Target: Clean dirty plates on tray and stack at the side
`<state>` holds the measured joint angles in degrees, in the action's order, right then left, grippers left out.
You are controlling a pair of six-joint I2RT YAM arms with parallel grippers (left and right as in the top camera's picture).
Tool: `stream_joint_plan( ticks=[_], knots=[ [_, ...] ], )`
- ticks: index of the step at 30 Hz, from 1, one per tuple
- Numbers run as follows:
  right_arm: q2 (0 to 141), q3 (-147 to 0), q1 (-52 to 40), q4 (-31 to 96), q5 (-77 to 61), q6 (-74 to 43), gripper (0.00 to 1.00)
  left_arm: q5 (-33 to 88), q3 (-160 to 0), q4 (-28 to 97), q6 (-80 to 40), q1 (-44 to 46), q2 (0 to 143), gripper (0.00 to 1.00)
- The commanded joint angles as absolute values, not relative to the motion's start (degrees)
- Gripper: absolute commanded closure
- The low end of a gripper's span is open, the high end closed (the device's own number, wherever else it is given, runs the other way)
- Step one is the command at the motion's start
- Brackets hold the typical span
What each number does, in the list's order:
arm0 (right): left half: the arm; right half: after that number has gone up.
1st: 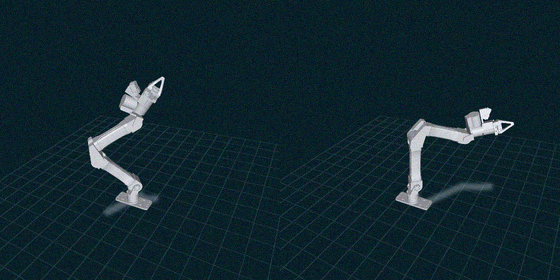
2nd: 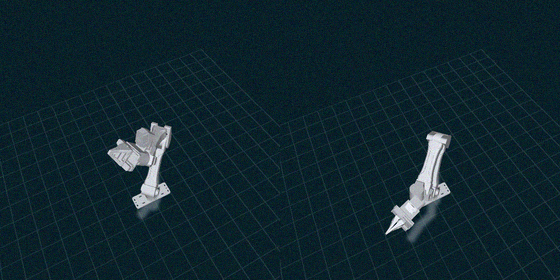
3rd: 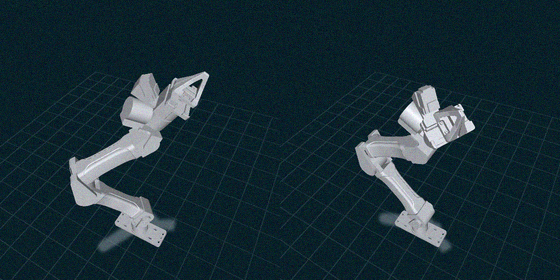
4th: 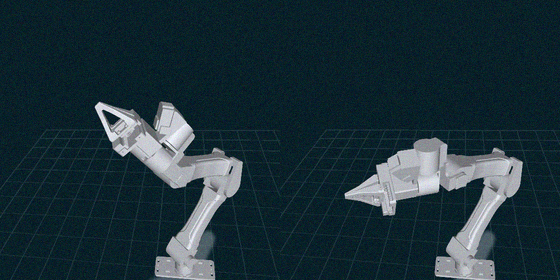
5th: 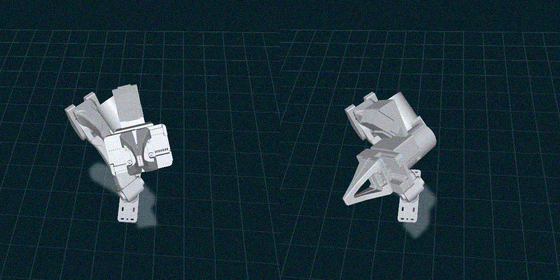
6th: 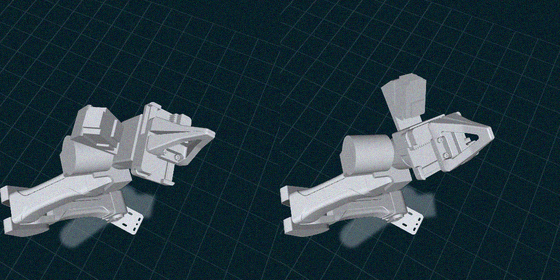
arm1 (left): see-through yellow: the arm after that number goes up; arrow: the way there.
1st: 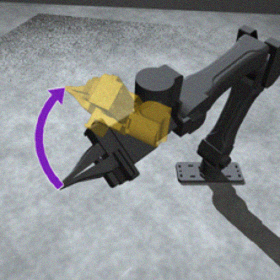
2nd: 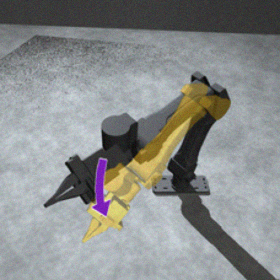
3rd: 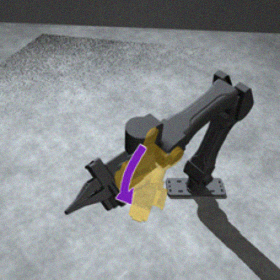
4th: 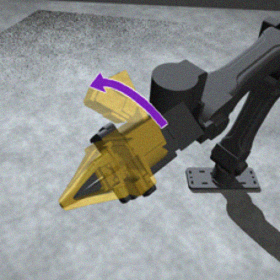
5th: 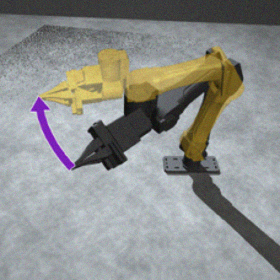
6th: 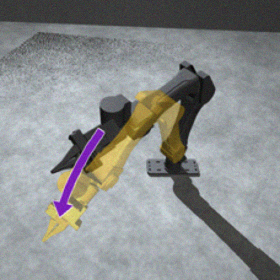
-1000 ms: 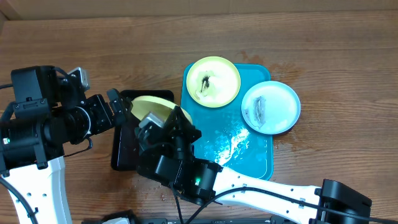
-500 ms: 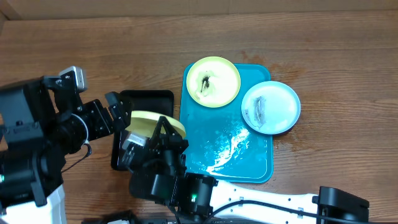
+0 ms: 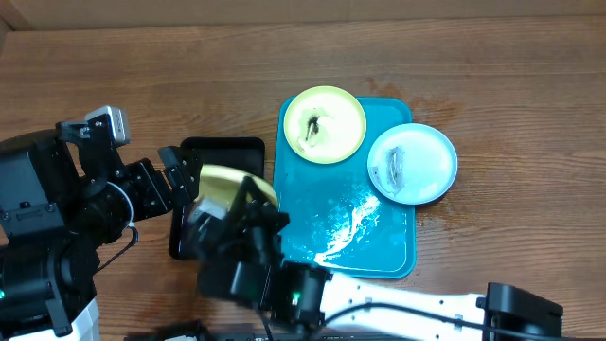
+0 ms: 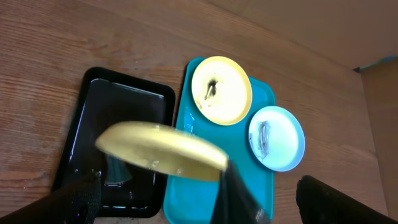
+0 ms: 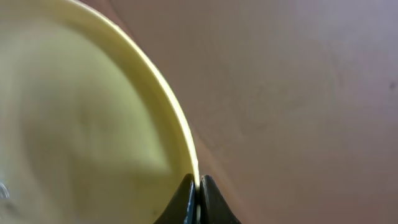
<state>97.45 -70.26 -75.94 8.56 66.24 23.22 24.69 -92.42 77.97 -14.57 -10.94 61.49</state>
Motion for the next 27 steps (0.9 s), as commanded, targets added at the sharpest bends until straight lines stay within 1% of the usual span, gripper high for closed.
stream_joint_plan(
  ticks=[1, 2, 5, 9, 12, 14, 15, 16, 20, 21, 22, 25, 27],
  knots=[
    [95.57, -71.33, -67.94, 16.25, 63.42, -7.79, 0.96, 25.06, -93.56, 77.73, -13.23, -11.25, 60.99, 0.00],
    [95.33, -71.35, -65.21, 20.27, 57.25, -14.39, 0.96, 24.99, -93.56, 77.78, -13.21, -11.25, 60.99, 0.00],
    [93.19, -71.44, -58.19, 26.37, 37.23, -23.62, 0.96, 24.93, -93.56, 77.60, -13.21, -11.25, 60.99, 0.00],
    [86.63, -71.79, -46.50, 30.92, 11.86, -29.69, 0.96, 24.84, -93.56, 77.58, -12.78, -11.25, 61.17, 0.00],
    [80.44, -71.79, -35.14, 34.52, -1.15, -30.72, 0.96, 24.84, -93.56, 77.56, -12.78, -11.25, 61.21, 0.00],
    [77.36, -71.79, -27.68, 37.34, -5.48, -30.72, 0.96, 24.84, -93.56, 77.56, -12.78, -11.25, 61.23, 0.00],
    [75.64, -71.79, -22.41, 39.57, -7.29, -30.72, 0.96, 24.84, -93.54, 77.56, -12.78, -11.25, 61.32, 0.00],
    [73.71, -71.79, -12.53, 43.81, -8.01, -30.70, 0.96, 24.84, -93.54, 77.58, -12.78, -11.25, 61.41, 0.00],
    [74.96, -71.59, 10.48, 51.68, -6.96, -30.61, 0.96, 24.84, -93.54, 77.65, -12.80, -11.25, 61.49, 0.00],
    [75.81, -71.59, 14.20, 52.62, -6.94, -30.52, 0.96, 24.84, -93.54, 77.65, -12.78, -11.25, 61.52, 0.00],
    [77.71, -71.57, 20.21, 53.93, -6.94, -30.20, 0.96, 24.84, -93.54, 77.65, -12.78, -11.25, 61.52, 0.00],
    [83.50, -71.48, 31.16, 56.12, -6.92, -30.22, 0.96, 24.84, -93.54, 77.69, -12.78, -11.25, 61.49, 0.00],
    [88.47, -71.24, 36.51, 57.06, -6.96, -30.24, 0.96, 24.84, -93.54, 77.73, -12.78, -11.25, 61.49, 0.00]
  ],
)
